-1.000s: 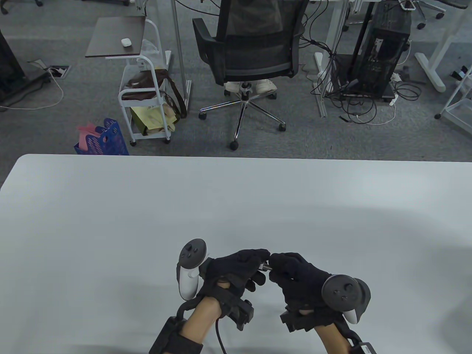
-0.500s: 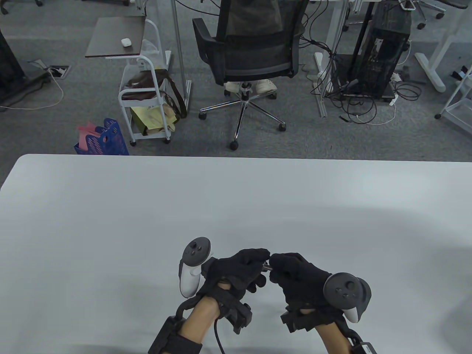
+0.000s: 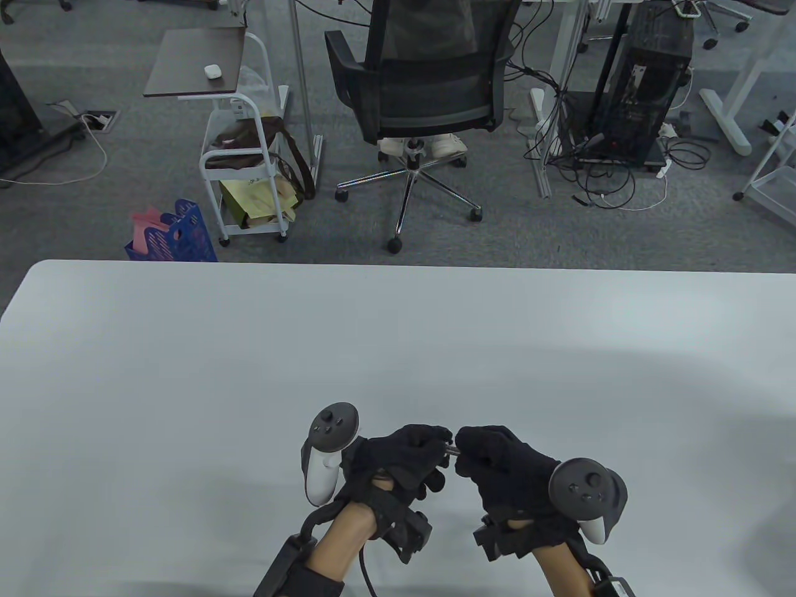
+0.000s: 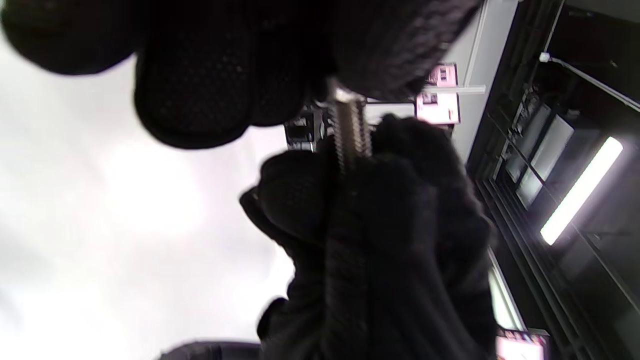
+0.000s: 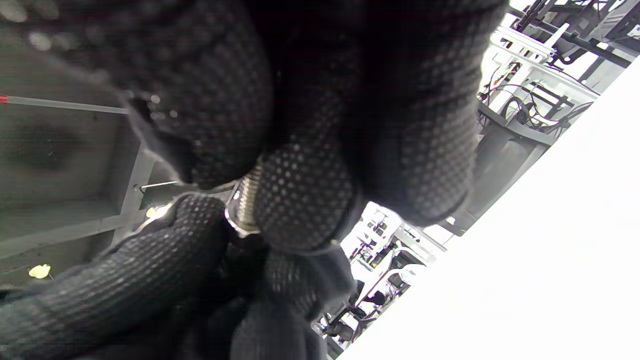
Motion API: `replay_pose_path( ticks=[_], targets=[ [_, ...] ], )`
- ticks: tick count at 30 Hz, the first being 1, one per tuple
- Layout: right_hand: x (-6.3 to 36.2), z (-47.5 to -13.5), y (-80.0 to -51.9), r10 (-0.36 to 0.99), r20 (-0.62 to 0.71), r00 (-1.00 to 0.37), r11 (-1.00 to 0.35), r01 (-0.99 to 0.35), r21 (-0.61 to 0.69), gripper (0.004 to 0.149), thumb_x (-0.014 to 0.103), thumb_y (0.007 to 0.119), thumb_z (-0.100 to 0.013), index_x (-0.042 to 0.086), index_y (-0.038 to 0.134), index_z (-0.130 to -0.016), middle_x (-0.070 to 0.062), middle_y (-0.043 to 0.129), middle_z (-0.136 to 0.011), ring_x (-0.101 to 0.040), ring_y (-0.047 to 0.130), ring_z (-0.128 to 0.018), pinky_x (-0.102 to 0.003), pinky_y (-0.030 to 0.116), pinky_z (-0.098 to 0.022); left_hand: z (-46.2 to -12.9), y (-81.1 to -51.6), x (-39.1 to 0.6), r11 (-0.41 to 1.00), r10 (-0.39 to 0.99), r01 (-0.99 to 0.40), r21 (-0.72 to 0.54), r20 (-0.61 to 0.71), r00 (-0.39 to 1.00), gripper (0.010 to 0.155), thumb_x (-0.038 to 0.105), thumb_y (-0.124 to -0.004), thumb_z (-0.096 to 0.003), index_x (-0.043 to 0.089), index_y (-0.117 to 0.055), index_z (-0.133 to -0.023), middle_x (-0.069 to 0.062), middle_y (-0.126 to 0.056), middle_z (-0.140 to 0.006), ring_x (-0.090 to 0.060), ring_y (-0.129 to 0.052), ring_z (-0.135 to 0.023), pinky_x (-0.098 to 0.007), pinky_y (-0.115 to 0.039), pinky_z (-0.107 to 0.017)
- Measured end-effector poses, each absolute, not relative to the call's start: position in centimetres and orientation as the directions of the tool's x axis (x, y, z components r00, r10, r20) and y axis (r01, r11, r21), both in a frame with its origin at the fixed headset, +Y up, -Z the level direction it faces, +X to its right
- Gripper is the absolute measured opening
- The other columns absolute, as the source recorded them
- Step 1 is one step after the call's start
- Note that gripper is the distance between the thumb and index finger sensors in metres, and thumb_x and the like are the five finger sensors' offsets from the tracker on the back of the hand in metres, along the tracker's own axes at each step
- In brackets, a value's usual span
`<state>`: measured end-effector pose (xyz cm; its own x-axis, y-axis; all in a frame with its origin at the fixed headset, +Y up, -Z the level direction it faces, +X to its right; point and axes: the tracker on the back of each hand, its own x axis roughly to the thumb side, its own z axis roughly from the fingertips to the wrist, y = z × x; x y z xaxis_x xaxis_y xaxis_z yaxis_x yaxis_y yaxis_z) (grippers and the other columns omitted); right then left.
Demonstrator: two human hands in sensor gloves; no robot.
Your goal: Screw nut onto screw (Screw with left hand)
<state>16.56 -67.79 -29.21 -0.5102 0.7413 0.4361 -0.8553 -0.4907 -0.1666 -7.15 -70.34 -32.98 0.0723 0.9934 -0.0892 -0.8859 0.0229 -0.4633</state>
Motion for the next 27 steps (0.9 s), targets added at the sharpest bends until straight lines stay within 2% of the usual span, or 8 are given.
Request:
replay_pose_path(
  ticks=[2, 4, 6, 8, 16, 22, 25, 27],
  targets=[
    [16.6, -29.2, -67.8, 0.743, 0.435, -0.509, -0.488, -0.857, -0.168, 0.04, 0.029, 0.098, -0.028, 0.023, 0.094, -0.067, -0.005, 0.099, -0.07, -0.015, 0.119, -0.037, -0.033, 0.107, -0.035, -33.0, -70.4, -7.1, -0.003, 0.994, -0.871, -0.491, -0.099, 0.052, 0.059, 0.028, -0.079, -0.0433, 0.013, -0.068, -0.099, -0.022, -0.079, -0.092, -0.043, -0.093, -0.06, -0.052, -0.078, -0.04],
    [16.5, -29.2, -67.8, 0.744, 0.436, -0.506, -0.488, -0.857, -0.163, 0.04, 0.029, 0.098, -0.028, 0.023, 0.094, -0.068, -0.005, 0.099, -0.07, -0.015, 0.119, -0.037, -0.033, 0.106, -0.035, -32.8, -70.9, -7.1, -0.015, 0.989, -0.858, -0.514, -0.133, 0.062, 0.075, 0.043, -0.075, -0.0444, 0.011, -0.05, -0.107, -0.026, -0.069, -0.099, -0.046, -0.088, -0.065, -0.053, -0.075, -0.044],
    [16.4, -29.3, -67.9, 0.744, 0.435, -0.507, -0.497, -0.855, -0.148, 0.04, 0.029, 0.098, -0.028, 0.023, 0.094, -0.068, -0.005, 0.099, -0.07, -0.015, 0.119, -0.038, -0.033, 0.106, -0.036, -32.8, -71.3, -7.3, 0.037, 0.983, -0.888, -0.459, -0.144, 0.115, 0.074, 0.047, -0.074, -0.0434, 0.006, -0.061, -0.103, -0.03, -0.075, -0.092, -0.049, -0.089, -0.061, -0.055, -0.074, -0.041],
    [16.2, -29.3, -68.0, 0.732, 0.435, -0.525, -0.52, -0.843, -0.142, 0.04, 0.029, 0.098, -0.029, 0.023, 0.094, -0.068, -0.005, 0.099, -0.071, -0.016, 0.118, -0.038, -0.033, 0.106, -0.036, -32.9, -71.4, -7.3, 0.076, 0.98, -0.904, -0.42, -0.138, 0.146, 0.06, 0.044, -0.076, -0.0419, 0.005, -0.085, -0.086, -0.028, -0.09, -0.077, -0.049, -0.094, -0.051, -0.056, -0.077, -0.035],
    [15.6, -29.9, -68.9, 0.784, 0.37, -0.499, -0.534, -0.845, -0.007, 0.052, 0.023, 0.097, -0.032, 0.018, 0.086, -0.082, -0.012, 0.089, -0.084, -0.018, 0.114, -0.053, -0.034, 0.101, -0.047, -32.9, -70.7, -7.3, 0.064, 0.987, -0.901, -0.429, -0.109, 0.122, 0.054, 0.035, -0.077, -0.0424, 0.005, -0.077, -0.087, -0.025, -0.087, -0.075, -0.043, -0.093, -0.05, -0.053, -0.077, -0.036],
    [15.4, -29.7, -68.5, 0.695, 0.4, -0.597, -0.618, -0.781, -0.092, 0.048, 0.025, 0.098, -0.029, 0.015, 0.092, -0.075, -0.014, 0.099, -0.071, -0.017, 0.121, -0.039, -0.034, 0.108, -0.034, -33.1, -70.7, -6.9, 0.072, 0.991, -0.873, -0.482, -0.066, 0.117, 0.054, 0.026, -0.077, -0.0429, 0.006, -0.07, -0.092, -0.025, -0.079, -0.083, -0.045, -0.088, -0.058, -0.053, -0.074, -0.041],
    [15.4, -29.5, -68.1, 0.648, 0.431, -0.628, -0.645, -0.753, -0.128, 0.047, 0.027, 0.097, -0.028, 0.016, 0.093, -0.073, -0.012, 0.101, -0.068, -0.015, 0.122, -0.036, -0.033, 0.108, -0.032, -33.0, -71.3, -7.1, 0.046, 0.985, -0.864, -0.501, -0.12, 0.121, 0.07, 0.039, -0.075, -0.0443, 0.006, -0.056, -0.103, -0.027, -0.073, -0.09, -0.047, -0.086, -0.062, -0.055, -0.072, -0.044],
    [15.3, -29.4, -68.0, 0.645, 0.438, -0.626, -0.645, -0.753, -0.127, 0.046, 0.027, 0.097, -0.028, 0.017, 0.093, -0.073, -0.011, 0.101, -0.068, -0.014, 0.121, -0.036, -0.033, 0.108, -0.032, -33.0, -71.5, -7.4, 0.092, 0.978, -0.891, -0.444, -0.126, 0.164, 0.072, 0.046, -0.076, -0.0426, 0.004, -0.064, -0.099, -0.03, -0.076, -0.087, -0.049, -0.088, -0.059, -0.057, -0.072, -0.041]
  ],
)
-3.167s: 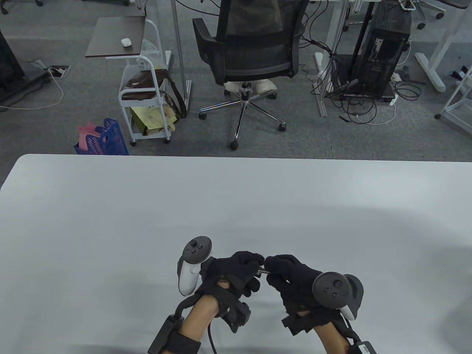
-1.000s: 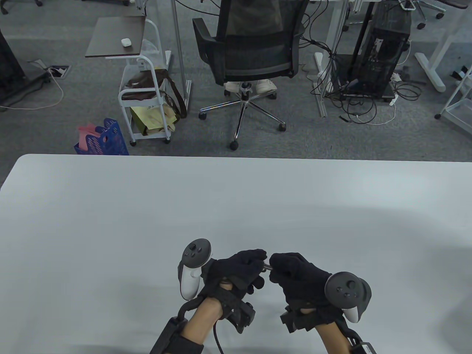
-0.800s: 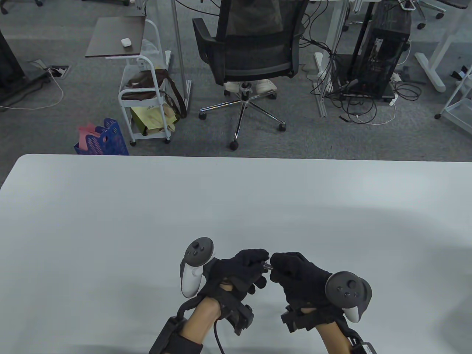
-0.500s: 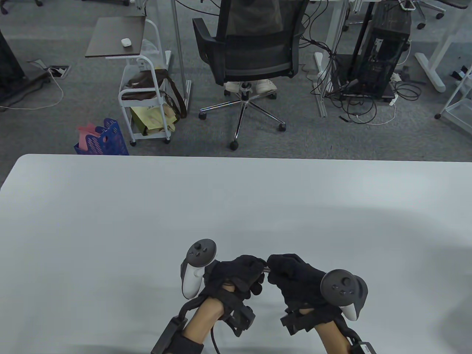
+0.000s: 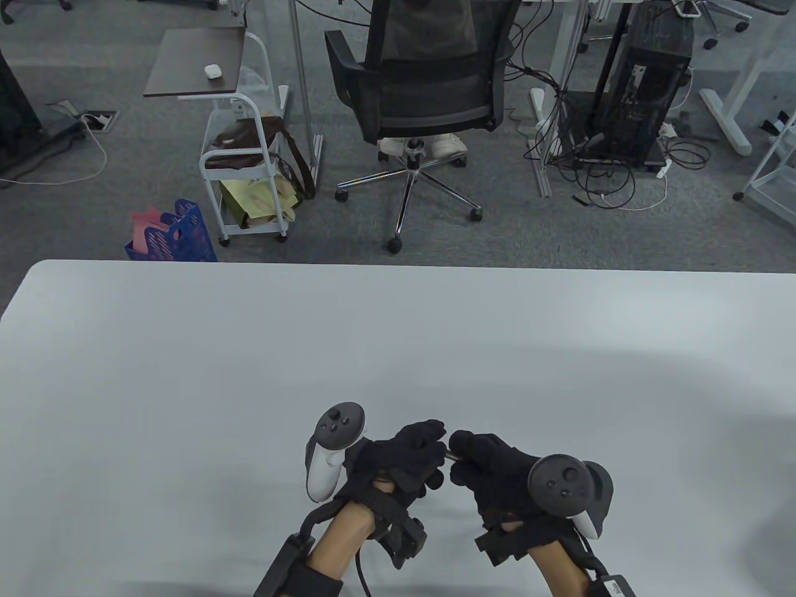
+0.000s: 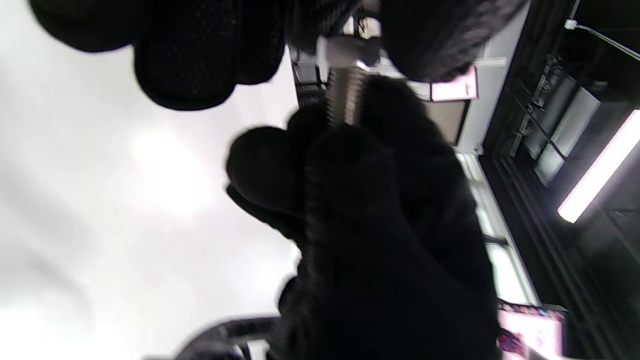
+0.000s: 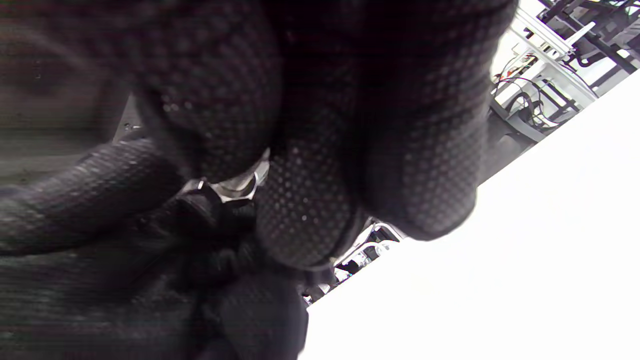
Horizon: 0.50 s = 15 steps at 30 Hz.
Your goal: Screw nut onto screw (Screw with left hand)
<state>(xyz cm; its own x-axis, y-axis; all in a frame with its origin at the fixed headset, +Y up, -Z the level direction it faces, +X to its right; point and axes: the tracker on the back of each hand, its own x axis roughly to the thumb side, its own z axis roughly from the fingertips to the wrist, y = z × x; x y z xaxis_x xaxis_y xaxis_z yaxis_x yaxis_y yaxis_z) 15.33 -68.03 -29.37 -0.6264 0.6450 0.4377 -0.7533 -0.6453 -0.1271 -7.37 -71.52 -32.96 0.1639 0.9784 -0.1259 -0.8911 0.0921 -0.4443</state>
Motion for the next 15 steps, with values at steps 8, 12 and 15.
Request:
replay_pose_path(
  ticks=[8, 12, 15],
  targets=[
    [15.13, -29.6, -68.45, 0.66, 0.408, -0.631, -0.654, -0.75, -0.103, 0.048, 0.033, 0.093, -0.031, 0.012, 0.091, -0.074, -0.013, 0.105, -0.061, -0.016, 0.123, -0.03, -0.036, 0.108, -0.026, -33.29, -70.97, -7.18, 0.083, 0.987, -0.874, -0.48, -0.08, 0.138, 0.053, 0.031, -0.077, -0.043, 0.006, -0.072, -0.09, -0.026, -0.081, -0.08, -0.044, -0.09, -0.054, -0.054, -0.074, -0.039],
    [15.2, -29.38, -68.05, 0.615, 0.432, -0.66, -0.676, -0.723, -0.143, 0.046, 0.031, 0.092, -0.032, 0.014, 0.09, -0.074, -0.011, 0.103, -0.063, -0.016, 0.121, -0.031, -0.036, 0.107, -0.028, -33.01, -71.42, -7.09, 0.065, 0.983, -0.862, -0.503, -0.117, 0.142, 0.07, 0.041, -0.073, -0.0443, 0.006, -0.056, -0.103, -0.027, -0.074, -0.089, -0.046, -0.087, -0.06, -0.055, -0.072, -0.043],
    [15.2, -29.34, -68.05, 0.615, 0.436, -0.658, -0.674, -0.725, -0.142, 0.046, 0.031, 0.092, -0.032, 0.015, 0.09, -0.074, -0.011, 0.103, -0.065, -0.016, 0.121, -0.032, -0.036, 0.107, -0.029, -32.98, -71.83, -7.42, 0.121, 0.972, -0.889, -0.441, -0.128, 0.196, 0.072, 0.048, -0.074, -0.0423, 0.004, -0.066, -0.098, -0.031, -0.078, -0.085, -0.049, -0.089, -0.057, -0.057, -0.073, -0.041]
  ],
)
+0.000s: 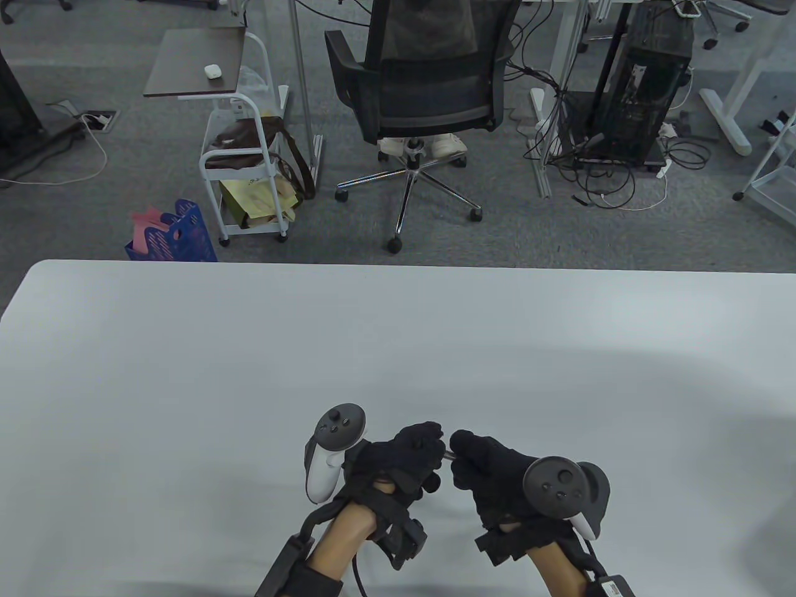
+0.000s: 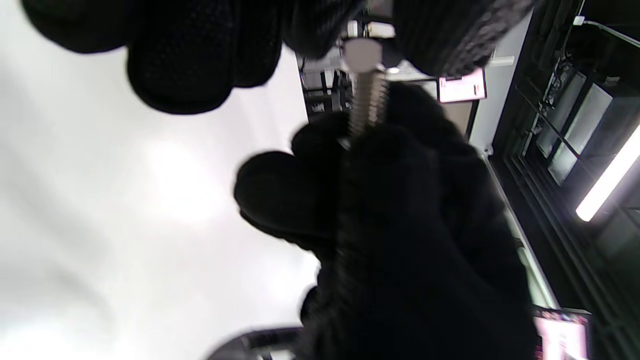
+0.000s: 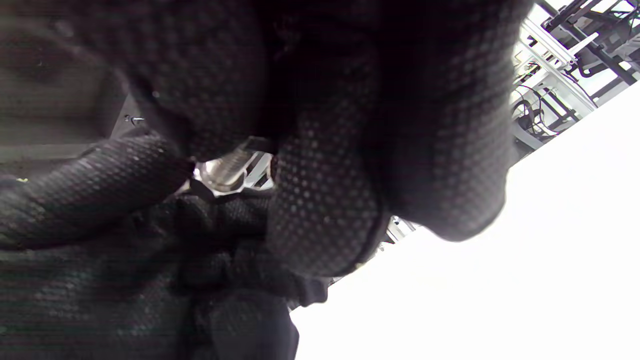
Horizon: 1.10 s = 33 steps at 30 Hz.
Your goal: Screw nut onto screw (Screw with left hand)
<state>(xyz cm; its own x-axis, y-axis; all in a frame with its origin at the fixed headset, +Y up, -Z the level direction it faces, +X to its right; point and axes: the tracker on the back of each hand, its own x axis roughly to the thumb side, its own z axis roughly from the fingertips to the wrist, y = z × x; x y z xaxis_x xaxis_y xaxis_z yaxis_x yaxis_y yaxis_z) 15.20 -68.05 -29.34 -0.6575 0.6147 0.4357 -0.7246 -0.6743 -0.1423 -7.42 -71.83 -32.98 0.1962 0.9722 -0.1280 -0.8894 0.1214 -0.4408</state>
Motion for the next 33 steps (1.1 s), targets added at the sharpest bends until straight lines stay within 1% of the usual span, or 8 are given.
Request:
replay_pose_path(
  ticks=[4, 9, 14, 18, 20, 25, 31, 33],
  targets=[
    [15.2, -29.4, -68.2, 0.607, 0.432, -0.667, -0.682, -0.716, -0.148, 0.045, 0.031, 0.092, -0.032, 0.016, 0.09, -0.074, -0.01, 0.103, -0.065, -0.016, 0.121, -0.032, -0.036, 0.107, -0.029, -33.3, -71.3, -7.1, 0.1, 0.979, -0.86, -0.501, -0.107, 0.176, 0.054, 0.034, -0.075, -0.0438, 0.005, -0.074, -0.089, -0.027, -0.081, -0.08, -0.047, -0.09, -0.055, -0.056, -0.074, -0.04],
    [15.3, -29.4, -68.1, 0.612, 0.435, -0.661, -0.672, -0.724, -0.154, 0.045, 0.031, 0.092, -0.032, 0.017, 0.09, -0.075, -0.01, 0.103, -0.066, -0.015, 0.12, -0.033, -0.036, 0.106, -0.03, -33.2, -71.6, -7.6, 0.06, 0.979, -0.867, -0.495, -0.139, 0.147, 0.074, 0.044, -0.072, -0.0447, 0.005, -0.051, -0.105, -0.03, -0.068, -0.093, -0.048, -0.085, -0.063, -0.057, -0.071, -0.045],
    [15.0, -29.4, -68.3, 0.594, 0.438, -0.675, -0.695, -0.705, -0.143, 0.045, 0.032, 0.092, -0.032, 0.018, 0.09, -0.075, -0.009, 0.103, -0.066, -0.015, 0.12, -0.033, -0.036, 0.106, -0.03, -33.4, -72.0, -7.8, 0.069, 0.973, -0.874, -0.48, -0.161, 0.165, 0.056, 0.041, -0.074, -0.0439, 0.003, -0.083, -0.085, -0.03, -0.083, -0.079, -0.049, -0.09, -0.054, -0.058, -0.074, -0.039],
    [15.0, -29.5, -68.6, 0.6, 0.428, -0.676, -0.696, -0.705, -0.137, 0.045, 0.032, 0.092, -0.032, 0.017, 0.09, -0.075, -0.009, 0.103, -0.066, -0.015, 0.12, -0.033, -0.036, 0.106, -0.03, -33.4, -71.7, -7.4, 0.088, 0.973, -0.832, -0.547, -0.132, 0.19, 0.056, 0.032, -0.073, -0.045, 0.005, -0.068, -0.094, -0.028, -0.076, -0.085, -0.047, -0.087, -0.059, -0.056, -0.072, -0.042],
    [15.0, -29.6, -68.8, 0.597, 0.422, -0.683, -0.705, -0.697, -0.131, 0.045, 0.032, 0.092, -0.032, 0.018, 0.09, -0.075, -0.009, 0.103, -0.066, -0.015, 0.12, -0.033, -0.036, 0.106, -0.03, -33.3, -71.9, -7.5, 0.103, 0.97, -0.849, -0.519, -0.134, 0.2, 0.07, 0.041, -0.072, -0.0446, 0.004, -0.059, -0.102, -0.03, -0.073, -0.087, -0.048, -0.086, -0.059, -0.056, -0.072, -0.042],
    [14.7, -29.7, -69.2, 0.604, 0.409, -0.684, -0.706, -0.697, -0.123, 0.045, 0.033, 0.091, -0.032, 0.019, 0.09, -0.075, -0.008, 0.103, -0.067, -0.014, 0.12, -0.034, -0.035, 0.106, -0.031, -33.3, -72.2, -7.6, 0.199, 0.95, -0.874, -0.443, -0.134, 0.283, 0.058, 0.042, -0.075, -0.0426, 0.0, -0.083, -0.083, -0.031, -0.086, -0.074, -0.05, -0.092, -0.048, -0.058, -0.074, -0.035],
    [14.7, -30.3, -70.0, 0.597, 0.386, -0.703, -0.732, -0.675, -0.097, 0.045, 0.033, 0.091, -0.033, 0.02, 0.089, -0.076, -0.006, 0.102, -0.067, -0.014, 0.119, -0.035, -0.035, 0.106, -0.032, -33.7, -73.2, -7.4, 0.161, 0.942, -0.82, -0.549, -0.164, 0.294, 0.07, 0.043, -0.072, -0.0441, 0.003, -0.061, -0.1, -0.031, -0.074, -0.086, -0.049, -0.086, -0.057, -0.057, -0.071, -0.041],
    [14.8, -30.4, -70.2, 0.601, 0.379, -0.704, -0.735, -0.673, -0.085, 0.045, 0.033, 0.091, -0.033, 0.02, 0.089, -0.076, -0.006, 0.102, -0.067, -0.014, 0.119, -0.035, -0.035, 0.105, -0.032, -33.9, -73.5, -7.4, 0.18, 0.937, -0.848, -0.499, -0.176, 0.303, 0.063, 0.044, -0.072, -0.0437, 0.001, -0.075, -0.09, -0.032, -0.081, -0.079, -0.05, -0.089, -0.052, -0.057, -0.073, -0.038]
  ],
)
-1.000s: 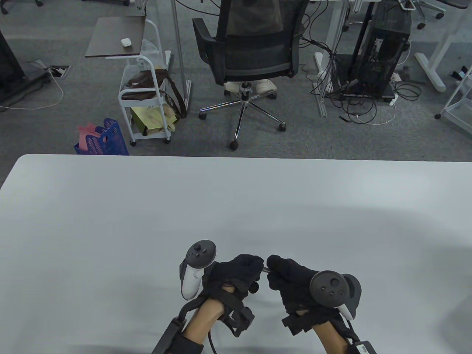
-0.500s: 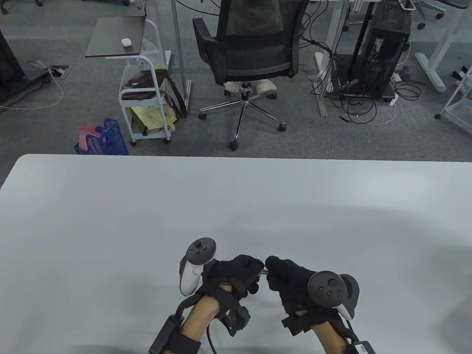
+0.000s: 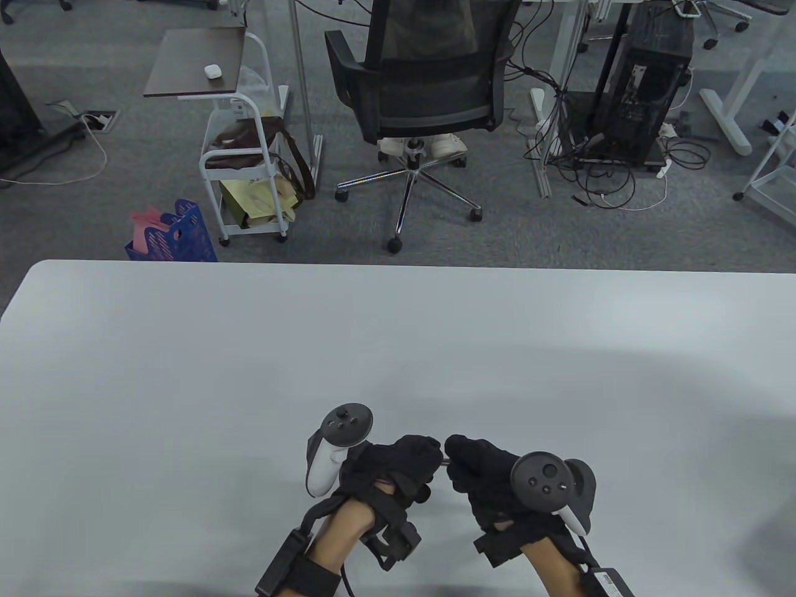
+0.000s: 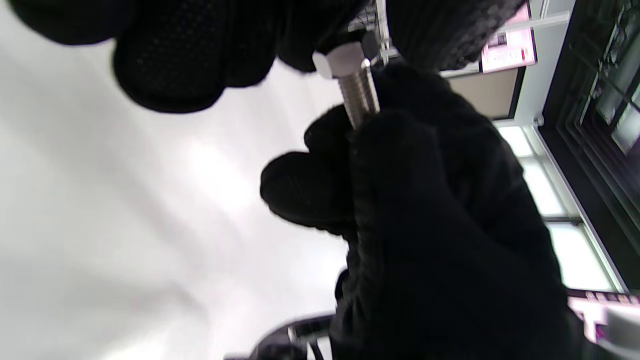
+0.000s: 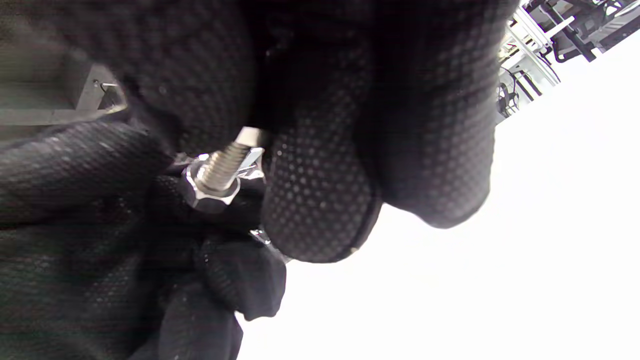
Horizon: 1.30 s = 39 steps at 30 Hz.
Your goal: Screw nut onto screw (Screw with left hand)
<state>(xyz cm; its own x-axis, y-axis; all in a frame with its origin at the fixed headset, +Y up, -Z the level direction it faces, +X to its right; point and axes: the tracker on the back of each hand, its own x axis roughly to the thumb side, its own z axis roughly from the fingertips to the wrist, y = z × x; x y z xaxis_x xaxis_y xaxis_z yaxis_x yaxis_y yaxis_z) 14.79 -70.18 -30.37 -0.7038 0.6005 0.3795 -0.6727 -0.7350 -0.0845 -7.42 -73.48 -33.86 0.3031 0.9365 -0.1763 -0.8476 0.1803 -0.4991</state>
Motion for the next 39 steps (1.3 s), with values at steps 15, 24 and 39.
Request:
replay_pose_path(
  ticks=[15, 24, 39],
  targets=[
    [14.8, -30.3, -70.1, 0.578, 0.393, -0.715, -0.755, -0.651, -0.074, 0.046, 0.034, 0.091, -0.033, 0.02, 0.089, -0.076, -0.006, 0.102, -0.068, -0.015, 0.119, -0.036, -0.036, 0.105, -0.033, -33.8, -73.9, -6.8, 0.214, 0.922, -0.81, -0.546, -0.159, 0.352, 0.056, 0.037, -0.072, -0.0439, 0.001, -0.076, -0.086, -0.03, -0.083, -0.076, -0.048, -0.09, -0.05, -0.057, -0.073, -0.038],
    [15.1, -30.4, -69.9, 0.598, 0.385, -0.703, -0.735, -0.673, -0.086, 0.046, 0.034, 0.091, -0.033, 0.02, 0.09, -0.076, -0.006, 0.102, -0.068, -0.014, 0.119, -0.035, -0.036, 0.105, -0.033, -33.8, -74.2, -6.6, 0.185, 0.925, -0.812, -0.554, -0.18, 0.334, 0.058, 0.041, -0.071, -0.044, 0.0, -0.08, -0.084, -0.03, -0.085, -0.075, -0.049, -0.091, -0.049, -0.058, -0.073, -0.036],
    [15.1, -30.2, -69.3, 0.618, 0.397, -0.678, -0.711, -0.698, -0.086, 0.049, 0.031, 0.095, -0.032, 0.017, 0.089, -0.078, -0.007, 0.101, -0.068, -0.012, 0.119, -0.035, -0.034, 0.106, -0.033, -33.7, -74.2, -6.7, 0.05, 0.945, -0.818, -0.573, -0.237, 0.224, 0.07, 0.042, -0.07, -0.0451, 0.007, -0.055, -0.103, -0.029, -0.072, -0.087, -0.048, -0.085, -0.06, -0.057, -0.07, -0.044]
  ],
)
